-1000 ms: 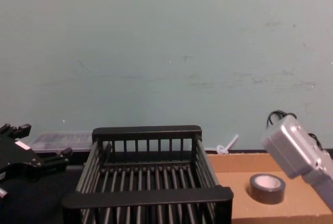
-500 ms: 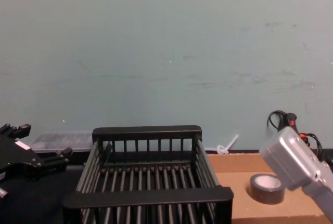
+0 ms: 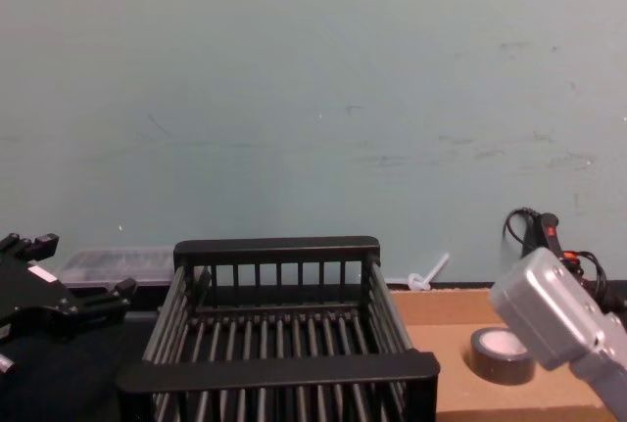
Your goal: Pick up the white tape and place it into the black box , Pick up the silver tape and place it into the brown box.
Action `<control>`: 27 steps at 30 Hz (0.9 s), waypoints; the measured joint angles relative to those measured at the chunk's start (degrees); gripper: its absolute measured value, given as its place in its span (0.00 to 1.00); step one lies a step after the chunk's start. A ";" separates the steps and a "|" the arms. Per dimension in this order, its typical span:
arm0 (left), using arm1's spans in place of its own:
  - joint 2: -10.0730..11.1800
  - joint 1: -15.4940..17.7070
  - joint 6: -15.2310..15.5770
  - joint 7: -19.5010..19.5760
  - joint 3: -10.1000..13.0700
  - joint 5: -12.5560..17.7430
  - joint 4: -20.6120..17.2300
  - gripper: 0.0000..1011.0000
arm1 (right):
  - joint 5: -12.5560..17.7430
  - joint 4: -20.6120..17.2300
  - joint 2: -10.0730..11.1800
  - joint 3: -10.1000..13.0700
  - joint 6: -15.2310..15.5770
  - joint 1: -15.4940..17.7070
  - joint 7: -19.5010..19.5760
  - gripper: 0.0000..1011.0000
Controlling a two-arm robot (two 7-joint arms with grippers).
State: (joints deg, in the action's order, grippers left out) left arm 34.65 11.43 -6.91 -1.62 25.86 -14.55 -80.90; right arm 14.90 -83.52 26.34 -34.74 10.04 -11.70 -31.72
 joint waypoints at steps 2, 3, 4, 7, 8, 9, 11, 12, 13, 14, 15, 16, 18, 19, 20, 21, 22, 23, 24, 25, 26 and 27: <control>0.00 0.00 0.00 0.00 0.00 0.00 0.00 0.99 | -0.07 -0.04 0.01 -0.01 0.01 0.02 0.04 0.99; 0.00 0.00 0.00 0.00 0.00 0.00 0.00 0.99 | -0.28 -0.05 -0.01 -0.04 -0.02 0.05 0.12 0.99; 0.00 0.00 0.00 0.00 0.00 0.00 0.00 0.99 | -0.35 -0.05 -0.02 -0.04 -0.02 0.05 0.14 0.99; 0.00 0.00 0.00 0.00 0.00 0.00 0.00 0.99 | -0.55 -0.06 -0.04 -0.04 -0.02 0.12 0.26 0.99; 0.00 0.00 0.00 0.00 0.00 0.00 0.00 0.99 | -0.60 -0.08 -0.06 -0.04 -0.01 0.14 0.31 0.99; 0.00 0.00 0.00 0.00 0.00 0.00 0.00 0.99 | -0.65 -0.11 -0.08 -0.04 0.01 0.15 0.36 0.99; 0.00 0.00 0.00 0.00 0.00 0.00 0.00 0.99 | -0.91 -0.22 -0.12 -0.04 0.09 0.20 0.57 0.99; 0.00 0.00 0.00 0.00 0.00 0.00 0.00 0.99 | -0.99 -0.25 -0.13 -0.05 0.11 0.22 0.62 0.99; 0.00 0.00 0.00 0.00 0.00 0.00 0.00 0.99 | -1.00 -0.26 -0.13 -0.05 0.11 0.22 0.63 0.99; 0.00 0.00 0.00 0.00 0.00 0.00 0.00 0.99 | -1.00 -0.26 -0.13 -0.05 0.11 0.22 0.63 0.99; 0.00 0.00 0.00 0.00 0.00 0.00 0.00 0.99 | -1.00 -0.26 -0.13 -0.05 0.11 0.22 0.62 0.99; 0.00 0.00 0.00 0.00 0.00 0.00 0.00 0.99 | -1.00 -0.26 -0.13 -0.05 0.11 0.22 0.62 0.99; 0.00 0.00 0.00 0.00 0.00 0.00 0.00 0.99 | -1.00 -0.25 -0.13 -0.05 0.11 0.22 0.60 0.99; 0.00 0.00 0.00 0.00 0.00 0.00 0.00 0.99 | -0.99 -0.24 -0.13 -0.05 0.11 0.22 0.60 0.99; 0.00 0.00 0.00 0.00 0.00 0.00 0.00 0.99 | -0.99 -0.23 -0.13 -0.05 0.12 0.22 0.58 0.99; 0.00 0.00 0.00 0.00 0.00 0.00 0.00 0.99 | -0.98 -0.23 -0.13 -0.05 0.11 0.22 0.58 0.99; 0.00 0.00 0.00 0.00 0.00 0.00 0.00 0.99 | -0.97 -0.22 -0.13 -0.04 0.11 0.22 0.56 0.99; 0.00 0.00 0.00 0.00 0.00 0.00 0.00 0.99 | -0.96 -0.22 -0.13 -0.04 0.11 0.21 0.55 0.99; 0.00 0.00 0.00 0.00 0.00 0.00 0.00 0.99 | -0.95 -0.22 -0.13 -0.04 0.11 0.21 0.55 0.99; 0.00 0.00 0.00 0.00 0.00 0.00 0.00 0.99 | -0.95 -0.21 -0.13 -0.04 0.11 0.21 0.54 0.95; 0.00 0.00 0.00 0.00 0.00 0.00 0.00 0.99 | -0.94 -0.20 -0.12 -0.03 0.11 0.20 0.54 0.95; 0.00 0.00 0.00 0.00 0.00 0.00 0.00 0.99 | -0.93 -0.20 -0.13 -0.03 0.11 0.20 0.53 0.93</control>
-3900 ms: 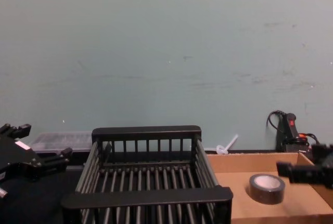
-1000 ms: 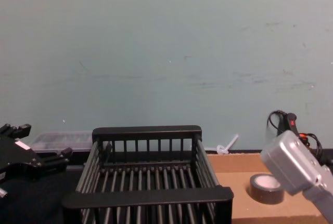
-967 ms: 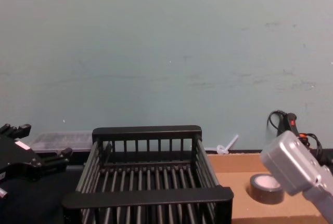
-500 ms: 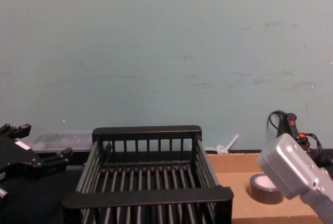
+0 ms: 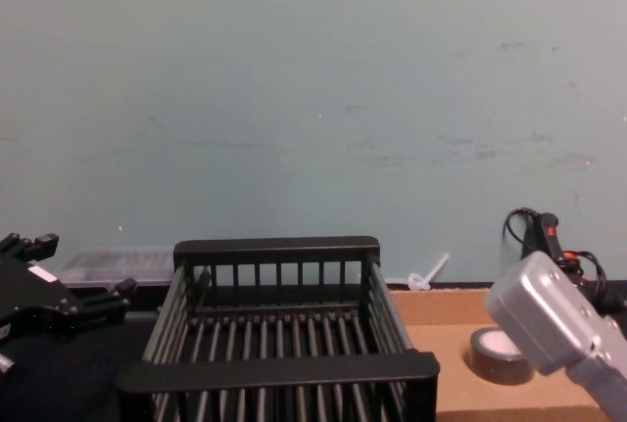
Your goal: Pick up the white tape and place it into the black box , Pick up the silver tape and place it into the brown box.
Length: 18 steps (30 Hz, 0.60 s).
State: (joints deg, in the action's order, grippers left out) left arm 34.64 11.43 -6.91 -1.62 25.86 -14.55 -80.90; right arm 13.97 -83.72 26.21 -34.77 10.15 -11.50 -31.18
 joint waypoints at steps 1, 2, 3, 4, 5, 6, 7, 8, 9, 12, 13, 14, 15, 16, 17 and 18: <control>0.00 0.00 0.00 0.00 0.00 0.00 0.00 0.99 | 0.01 0.01 0.00 0.01 0.00 -0.01 -0.01 0.89; 0.00 0.00 0.00 0.00 0.00 0.00 0.00 0.99 | 0.02 0.01 0.00 0.01 -0.01 -0.01 -0.01 0.89; 0.00 0.00 0.00 0.00 0.00 0.00 0.00 0.99 | 0.02 0.02 0.00 0.01 -0.01 -0.01 -0.01 0.87; 0.00 0.00 0.00 0.00 0.00 0.00 0.00 0.99 | 0.02 0.02 0.00 0.02 -0.01 -0.02 -0.01 0.84; 0.00 0.00 0.00 0.00 0.00 0.00 0.00 0.99 | 0.03 0.03 0.00 0.02 -0.01 -0.02 -0.02 0.81; 0.00 0.00 0.00 0.00 0.00 0.00 0.00 0.99 | 0.04 0.04 0.00 0.02 -0.01 -0.03 -0.02 0.78; 0.00 0.00 0.00 0.00 0.00 0.00 0.00 0.99 | 0.04 0.04 0.00 0.02 -0.01 -0.03 -0.03 0.75; 0.00 0.00 0.00 0.00 0.00 0.00 0.00 0.99 | 0.04 0.05 0.00 0.02 -0.01 -0.04 -0.03 0.70; 0.00 0.00 0.00 0.00 0.00 0.00 0.00 0.99 | 0.05 0.06 0.00 0.02 -0.01 -0.04 -0.04 0.70; 0.00 0.00 0.00 0.00 0.00 0.00 0.00 0.99 | 0.06 0.07 0.00 0.02 -0.01 -0.05 -0.05 0.58; 0.00 0.00 0.00 0.00 0.00 0.00 0.00 0.99 | 0.07 0.07 0.00 0.02 -0.01 -0.05 -0.05 0.58; 0.00 0.00 0.00 0.00 0.00 0.00 0.00 0.99 | 0.07 0.06 0.00 0.02 -0.01 -0.05 -0.06 0.54; 0.00 0.00 0.00 0.00 0.00 0.00 0.00 0.99 | 0.08 0.07 0.00 0.02 -0.01 -0.05 -0.06 0.50; 0.00 0.00 0.00 0.00 0.00 0.00 0.00 0.99 | 0.09 0.07 0.00 0.02 -0.01 -0.06 -0.07 0.45; 0.00 0.00 0.00 0.00 0.00 0.00 0.00 0.99 | 0.09 0.06 0.01 0.02 -0.01 -0.06 -0.07 0.44; 0.00 0.00 0.00 0.00 0.00 0.00 0.00 0.99 | 0.10 0.07 0.01 0.02 -0.01 -0.06 -0.08 0.39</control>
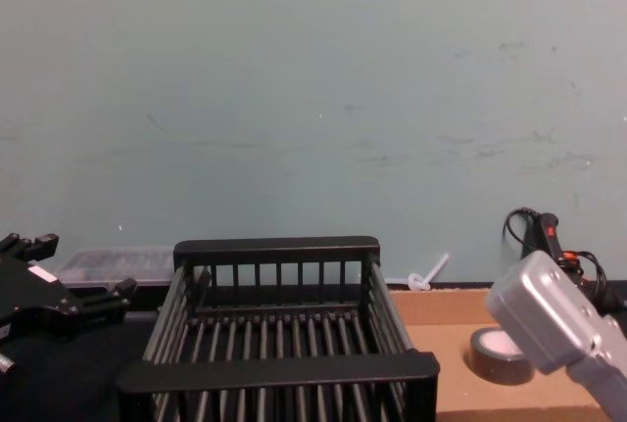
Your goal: Pick up the white tape and place it into the black box , Pick up the silver tape and place it into the brown box.
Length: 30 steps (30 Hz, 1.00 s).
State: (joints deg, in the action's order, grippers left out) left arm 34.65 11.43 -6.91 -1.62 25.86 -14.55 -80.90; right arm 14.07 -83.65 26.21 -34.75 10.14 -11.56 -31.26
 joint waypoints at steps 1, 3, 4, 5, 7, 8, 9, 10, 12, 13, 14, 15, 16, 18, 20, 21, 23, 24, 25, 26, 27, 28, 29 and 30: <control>0.00 0.00 0.00 0.00 0.00 0.00 0.00 0.99 | 0.01 0.00 0.00 0.00 0.00 0.00 0.00 0.38; 0.00 0.00 0.00 0.00 0.00 0.00 0.00 0.99 | 0.02 0.00 0.00 0.00 0.00 0.00 -0.01 0.32; 0.00 0.00 0.00 0.00 0.00 0.00 0.00 0.99 | 0.02 0.00 0.00 0.00 0.00 0.00 -0.01 0.25; 0.00 0.00 0.00 0.00 0.00 0.00 0.00 0.99 | 0.02 0.00 0.00 0.00 0.00 0.00 -0.01 0.24; 0.00 0.00 0.00 0.00 0.00 0.00 0.00 0.99 | 0.02 0.00 0.00 0.00 0.00 0.00 -0.02 0.20; 0.00 0.00 0.00 0.00 0.00 0.00 0.00 0.99 | 0.02 0.00 0.00 0.00 0.00 0.00 -0.02 0.14; 0.00 0.00 0.00 0.00 0.00 0.00 0.00 0.99 | 0.02 0.00 0.00 0.00 0.00 0.00 -0.02 0.13; 0.00 0.00 0.00 0.00 0.00 0.00 0.00 0.99 | 0.02 0.00 0.00 0.00 0.00 0.00 -0.02 0.11; 0.00 0.00 0.00 0.00 0.00 0.00 0.00 0.99 | 0.02 0.00 0.00 0.00 0.00 0.00 -0.02 0.10; 0.00 0.00 0.00 0.00 0.00 0.00 0.00 0.99 | 0.02 0.00 0.00 0.00 0.00 0.00 -0.02 0.09; 0.00 0.00 0.00 0.00 0.00 0.00 0.00 0.99 | 0.02 0.00 0.00 0.00 0.00 0.00 -0.02 0.09; 0.00 0.00 0.00 0.00 0.00 0.00 0.00 0.99 | 0.02 0.00 0.00 0.00 0.00 0.00 -0.02 0.09; 0.00 0.00 0.00 0.00 0.00 0.00 0.00 0.99 | 0.02 0.00 0.00 -0.01 0.00 0.00 -0.02 0.09; 0.00 0.00 0.00 0.00 0.00 0.00 0.00 0.99 | 0.01 0.00 0.00 0.00 0.00 0.00 -0.02 0.09; 0.00 0.00 0.00 0.00 0.00 0.00 0.00 0.99 | 0.01 0.00 0.00 0.00 0.00 0.00 -0.02 0.09; 0.00 0.00 0.00 0.00 0.00 0.00 0.00 0.99 | 0.01 0.00 0.00 0.00 0.00 0.00 -0.01 0.09; 0.00 0.00 0.00 0.00 0.00 0.00 0.00 0.99 | 0.14 0.00 0.00 0.04 -0.12 0.02 -0.20 0.09; 0.00 0.00 0.00 0.00 0.00 0.00 0.00 0.99 | 0.44 0.01 0.00 0.16 -0.40 0.04 -0.51 0.09; 0.00 0.00 0.00 0.00 0.00 0.00 0.00 0.99 | 0.60 0.01 0.02 0.23 -0.54 0.05 -0.67 0.09; 0.00 0.00 0.00 0.00 0.00 0.00 0.00 0.99 | 0.88 0.00 0.06 0.33 -0.85 0.08 -0.99 0.09; 0.00 0.00 0.00 0.00 0.00 0.00 0.00 0.99 | 1.02 -0.01 0.10 0.38 -0.97 0.09 -1.15 0.09; 0.00 0.00 0.00 0.00 0.00 0.00 0.00 0.99 | 1.31 -0.08 0.21 0.46 -1.26 0.09 -1.53 0.09; 0.00 0.00 0.00 0.00 0.00 0.00 0.00 0.99 | 1.31 -0.08 0.21 0.46 -1.26 0.09 -1.53 0.09; 0.00 0.00 0.00 0.00 0.00 0.00 0.00 0.99 | 1.59 -0.25 0.36 0.52 -1.53 0.08 -1.89 0.09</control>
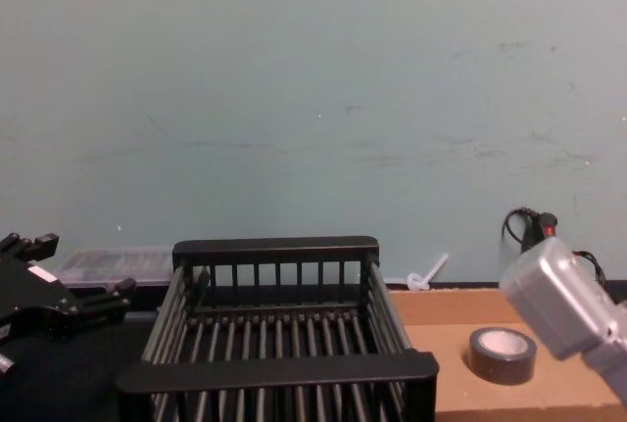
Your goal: Pick up the white tape and place it into the black box , Pick up the silver tape and place it into the brown box.
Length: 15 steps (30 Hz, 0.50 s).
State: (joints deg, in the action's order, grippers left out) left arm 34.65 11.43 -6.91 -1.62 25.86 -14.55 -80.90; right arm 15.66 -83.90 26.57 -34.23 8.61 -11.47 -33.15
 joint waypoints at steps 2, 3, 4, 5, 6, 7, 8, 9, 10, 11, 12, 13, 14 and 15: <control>0.00 0.00 0.00 0.00 0.00 0.00 0.00 0.99 | 0.30 -0.27 0.16 0.05 -0.28 0.00 -0.36 0.09; 0.00 0.00 0.00 0.00 0.00 0.00 0.00 0.99 | 0.59 -0.63 0.37 0.13 -0.51 -0.01 -0.65 0.09; 0.00 0.00 0.00 0.00 0.00 0.00 0.00 0.99 | 0.76 -0.88 0.51 0.18 -0.65 -0.01 -0.83 0.09; 0.00 0.00 0.00 0.00 0.00 0.00 0.00 0.99 | 1.13 -1.42 0.82 0.28 -0.90 -0.01 -1.18 0.09; 0.00 0.00 0.00 0.00 0.00 0.00 0.00 0.99 | 1.29 -1.73 0.96 0.32 -1.02 -0.02 -1.30 0.09; 0.00 0.00 0.00 0.00 0.00 0.00 0.00 0.99 | 1.48 -2.02 1.10 0.37 -1.13 -0.04 -1.45 0.09; 0.00 0.00 0.00 0.00 0.00 0.00 0.00 0.99 | 1.64 -2.31 1.24 0.44 -1.23 -0.06 -1.55 0.09; 0.00 0.00 0.00 0.00 0.00 0.00 0.00 0.99 | 2.01 -2.88 1.51 0.57 -1.45 -0.10 -1.71 0.09; 0.00 0.00 0.00 0.00 0.00 0.00 0.00 0.99 | 2.21 -3.20 1.66 0.66 -1.56 -0.13 -1.80 0.09; 0.00 0.00 0.00 0.00 0.00 0.00 0.00 0.99 | 2.36 -3.50 1.81 0.74 -1.65 -0.17 -1.87 0.09; 0.00 0.00 0.00 0.00 0.00 0.00 0.00 0.99 | 2.51 -3.85 1.99 0.82 -1.77 -0.22 -1.93 0.09; 0.00 0.00 0.00 0.00 0.00 0.00 0.00 0.99 | 2.76 -4.47 2.28 0.95 -1.98 -0.29 -1.98 0.09; 0.00 0.00 0.00 0.00 0.00 0.00 0.00 0.99 | 2.89 -4.78 2.43 1.01 -2.06 -0.35 -1.99 0.09; 0.00 0.00 0.00 0.00 0.00 0.00 0.00 0.99 | 3.04 -5.05 2.58 1.11 -2.13 -0.41 -2.00 0.09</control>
State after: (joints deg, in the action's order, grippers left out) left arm 34.65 11.43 -6.90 -1.62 25.86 -14.55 -80.90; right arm 18.70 -88.95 29.15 -33.13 6.48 -11.89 -35.14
